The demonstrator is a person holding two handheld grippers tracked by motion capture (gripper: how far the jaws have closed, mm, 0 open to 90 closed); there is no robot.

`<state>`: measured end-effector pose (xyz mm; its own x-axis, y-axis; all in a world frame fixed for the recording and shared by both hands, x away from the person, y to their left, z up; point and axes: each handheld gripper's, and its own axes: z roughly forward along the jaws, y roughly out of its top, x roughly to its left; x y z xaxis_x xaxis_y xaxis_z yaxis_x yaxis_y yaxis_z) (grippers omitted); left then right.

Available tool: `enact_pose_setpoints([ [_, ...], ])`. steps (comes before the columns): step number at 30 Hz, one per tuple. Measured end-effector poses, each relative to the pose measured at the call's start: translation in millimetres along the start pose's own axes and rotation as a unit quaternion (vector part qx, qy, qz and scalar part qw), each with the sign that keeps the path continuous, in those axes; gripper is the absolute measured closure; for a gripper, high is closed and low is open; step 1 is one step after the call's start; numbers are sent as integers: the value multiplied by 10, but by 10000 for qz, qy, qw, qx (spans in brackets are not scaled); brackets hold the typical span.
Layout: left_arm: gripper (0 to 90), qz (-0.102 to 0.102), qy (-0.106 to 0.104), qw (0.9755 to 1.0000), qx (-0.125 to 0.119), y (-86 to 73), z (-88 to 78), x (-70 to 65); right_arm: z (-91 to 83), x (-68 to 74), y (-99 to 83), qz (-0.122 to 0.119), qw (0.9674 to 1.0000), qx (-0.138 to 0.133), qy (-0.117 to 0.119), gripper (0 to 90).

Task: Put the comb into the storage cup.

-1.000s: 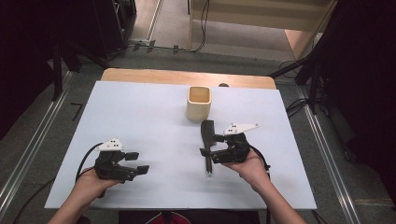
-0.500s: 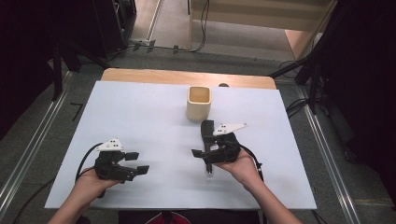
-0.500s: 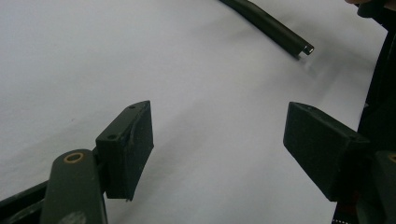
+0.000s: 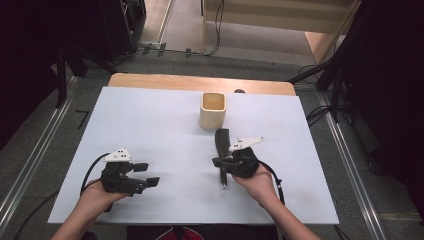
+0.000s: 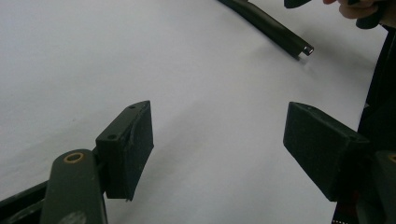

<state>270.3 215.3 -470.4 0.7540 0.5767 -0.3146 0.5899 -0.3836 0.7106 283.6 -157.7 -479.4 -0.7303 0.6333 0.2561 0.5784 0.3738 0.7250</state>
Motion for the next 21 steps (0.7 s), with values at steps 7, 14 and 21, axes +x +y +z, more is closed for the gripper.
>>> enact_pose_setpoints([
  [7, 251, 16, -9, 10000, -3, 1, -4, -2, 127, 5, -92, 12, 9998, 186, -22, 874],
  [14, 251, 29, -14, 10000, 1, 0, -9, -3, 232, 9, -157, 42, 9988, 478, 0, 874],
  [21, 251, 12, 15, 10000, -23, -3, -21, 1, 255, -20, -213, 123, 9977, 673, -32, 874],
])
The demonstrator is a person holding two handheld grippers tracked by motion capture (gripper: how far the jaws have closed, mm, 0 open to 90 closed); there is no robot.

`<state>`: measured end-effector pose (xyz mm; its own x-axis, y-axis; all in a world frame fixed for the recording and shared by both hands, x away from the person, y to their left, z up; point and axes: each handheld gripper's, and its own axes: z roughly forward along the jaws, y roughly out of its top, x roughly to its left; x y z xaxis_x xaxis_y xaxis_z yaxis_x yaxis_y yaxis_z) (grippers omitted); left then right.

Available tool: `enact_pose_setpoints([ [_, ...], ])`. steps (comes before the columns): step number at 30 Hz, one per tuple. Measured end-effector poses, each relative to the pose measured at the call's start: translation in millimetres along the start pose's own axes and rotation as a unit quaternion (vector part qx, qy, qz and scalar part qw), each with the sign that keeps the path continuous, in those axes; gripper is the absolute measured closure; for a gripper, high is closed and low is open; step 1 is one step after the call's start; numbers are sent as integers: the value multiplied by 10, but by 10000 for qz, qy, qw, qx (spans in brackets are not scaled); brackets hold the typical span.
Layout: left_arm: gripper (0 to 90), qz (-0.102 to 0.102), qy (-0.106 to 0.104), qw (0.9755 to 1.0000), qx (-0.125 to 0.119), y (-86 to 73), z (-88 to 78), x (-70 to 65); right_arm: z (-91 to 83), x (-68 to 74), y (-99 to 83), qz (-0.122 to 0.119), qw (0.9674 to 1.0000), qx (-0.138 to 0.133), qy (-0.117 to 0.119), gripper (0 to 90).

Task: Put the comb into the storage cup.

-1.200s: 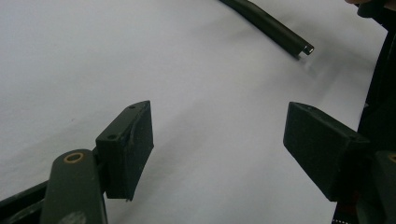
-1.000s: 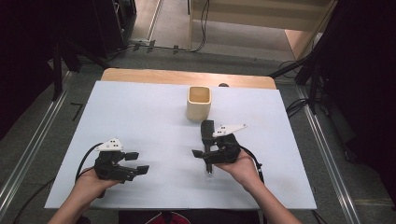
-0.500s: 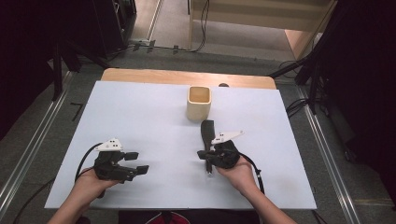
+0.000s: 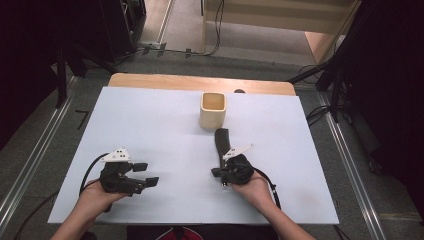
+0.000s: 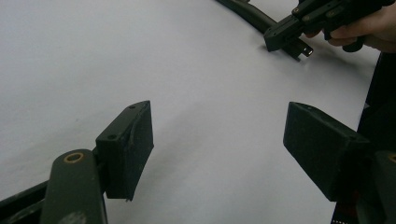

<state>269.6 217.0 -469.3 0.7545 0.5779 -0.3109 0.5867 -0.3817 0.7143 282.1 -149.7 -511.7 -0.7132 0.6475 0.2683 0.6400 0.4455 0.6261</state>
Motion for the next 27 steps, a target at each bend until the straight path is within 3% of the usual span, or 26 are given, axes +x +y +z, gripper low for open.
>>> enact_pose_setpoints([
  [9, 251, -17, 14, 10000, 0, 0, 3, 6, -43, -9, -46, 25, 10000, 44, 14, 874],
  [27, 252, 19, 0, 10000, 0, 27, 24, 10, -192, -183, -133, 52, 9999, 94, -113, 874],
])
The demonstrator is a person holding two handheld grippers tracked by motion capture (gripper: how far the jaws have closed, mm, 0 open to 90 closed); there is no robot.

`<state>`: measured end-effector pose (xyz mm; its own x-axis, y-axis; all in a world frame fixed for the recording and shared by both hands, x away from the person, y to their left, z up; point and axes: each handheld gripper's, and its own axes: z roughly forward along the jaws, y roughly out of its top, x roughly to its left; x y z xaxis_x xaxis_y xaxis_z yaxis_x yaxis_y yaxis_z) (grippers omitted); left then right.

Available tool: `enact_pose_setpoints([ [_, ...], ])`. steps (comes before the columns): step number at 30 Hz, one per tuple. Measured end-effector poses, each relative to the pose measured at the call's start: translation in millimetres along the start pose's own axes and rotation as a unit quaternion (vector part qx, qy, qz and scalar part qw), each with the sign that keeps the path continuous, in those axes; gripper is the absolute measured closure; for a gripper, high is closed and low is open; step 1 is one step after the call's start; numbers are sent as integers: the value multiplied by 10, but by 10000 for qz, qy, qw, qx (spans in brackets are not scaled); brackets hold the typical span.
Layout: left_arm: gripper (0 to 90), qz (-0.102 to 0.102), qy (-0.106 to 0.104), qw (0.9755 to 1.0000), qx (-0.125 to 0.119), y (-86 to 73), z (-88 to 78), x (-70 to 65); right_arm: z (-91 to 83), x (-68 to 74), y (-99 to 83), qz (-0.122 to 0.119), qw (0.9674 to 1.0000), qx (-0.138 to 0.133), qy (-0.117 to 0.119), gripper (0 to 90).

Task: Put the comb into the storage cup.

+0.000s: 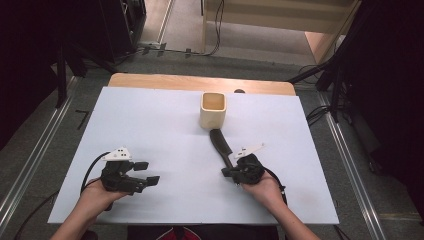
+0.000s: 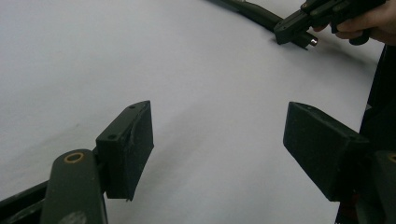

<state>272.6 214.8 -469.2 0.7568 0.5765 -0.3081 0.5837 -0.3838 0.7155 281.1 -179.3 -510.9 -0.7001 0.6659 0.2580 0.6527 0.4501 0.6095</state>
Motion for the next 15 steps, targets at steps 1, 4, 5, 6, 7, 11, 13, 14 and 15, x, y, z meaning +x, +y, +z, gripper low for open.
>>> enact_pose_setpoints([
  [1, 252, -1, -2, 10000, -1, 1, 0, 0, -8, -13, -3, 13, 10000, -2, -10, 874],
  [4, 252, 1, -4, 10000, -4, 2, 1, 0, -37, -51, -16, 84, 10000, 19, -48, 874],
  [5, 252, 6, -3, 10000, 2, 3, 1, 0, -46, -65, -22, 107, 9999, 17, -49, 875],
  [6, 252, 3, -3, 10000, -1, 4, 3, -1, -58, -80, -30, 117, 9999, 27, -62, 874],
  [7, 252, -1, -7, 10000, -3, 4, 4, -1, -70, -94, -35, 163, 9998, 35, -67, 875],
  [11, 252, 8, -13, 10000, -15, 7, 7, 0, -109, -155, -61, 209, 9997, 30, -122, 874],
  [13, 252, 14, -18, 10000, -22, 8, 7, 2, -130, -184, -72, 264, 9995, 35, -146, 874],
  [14, 252, 15, -24, 10000, -26, 9, 8, 2, -139, -197, -78, 306, 9994, 30, -157, 874],
  [15, 252, 14, -24, 10000, -27, 9, 8, 3, -148, -216, -83, 303, 9994, 29, -170, 875],
])
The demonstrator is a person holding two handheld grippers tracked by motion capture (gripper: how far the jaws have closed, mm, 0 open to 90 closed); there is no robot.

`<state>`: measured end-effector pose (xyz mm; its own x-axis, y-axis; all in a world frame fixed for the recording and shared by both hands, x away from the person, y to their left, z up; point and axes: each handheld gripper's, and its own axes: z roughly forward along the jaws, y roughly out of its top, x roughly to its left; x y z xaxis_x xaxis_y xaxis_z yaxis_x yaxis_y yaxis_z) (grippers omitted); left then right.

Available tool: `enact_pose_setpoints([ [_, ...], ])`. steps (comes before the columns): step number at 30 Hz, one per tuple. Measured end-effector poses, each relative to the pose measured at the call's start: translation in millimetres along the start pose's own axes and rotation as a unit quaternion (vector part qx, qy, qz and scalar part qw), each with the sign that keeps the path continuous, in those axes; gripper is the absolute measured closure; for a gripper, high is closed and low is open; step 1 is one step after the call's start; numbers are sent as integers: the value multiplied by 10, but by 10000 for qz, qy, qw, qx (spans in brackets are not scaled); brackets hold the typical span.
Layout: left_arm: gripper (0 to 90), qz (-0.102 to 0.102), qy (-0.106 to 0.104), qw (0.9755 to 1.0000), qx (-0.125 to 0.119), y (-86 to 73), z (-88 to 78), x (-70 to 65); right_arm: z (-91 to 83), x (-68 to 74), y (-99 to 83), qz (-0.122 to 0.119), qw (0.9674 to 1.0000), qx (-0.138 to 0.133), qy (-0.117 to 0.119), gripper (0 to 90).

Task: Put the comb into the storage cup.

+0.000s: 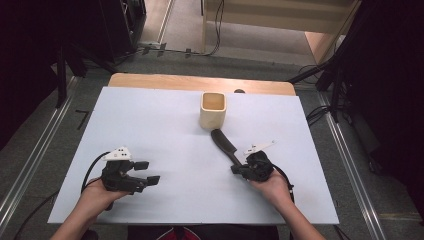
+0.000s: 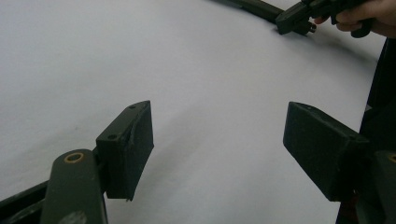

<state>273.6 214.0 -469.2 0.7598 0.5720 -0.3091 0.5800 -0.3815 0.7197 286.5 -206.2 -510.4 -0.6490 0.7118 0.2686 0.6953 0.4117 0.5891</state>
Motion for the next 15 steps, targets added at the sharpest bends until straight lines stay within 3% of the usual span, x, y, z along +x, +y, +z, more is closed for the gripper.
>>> enact_pose_setpoints([
  [10, 252, 2, -15, 10000, 4, 2, 2, 1, -81, -150, -40, 115, 9999, -25, -108, 874],
  [15, 252, -2, -18, 10000, 5, 3, 2, 2, -126, -200, -55, 197, 9994, -17, -292, 874],
])
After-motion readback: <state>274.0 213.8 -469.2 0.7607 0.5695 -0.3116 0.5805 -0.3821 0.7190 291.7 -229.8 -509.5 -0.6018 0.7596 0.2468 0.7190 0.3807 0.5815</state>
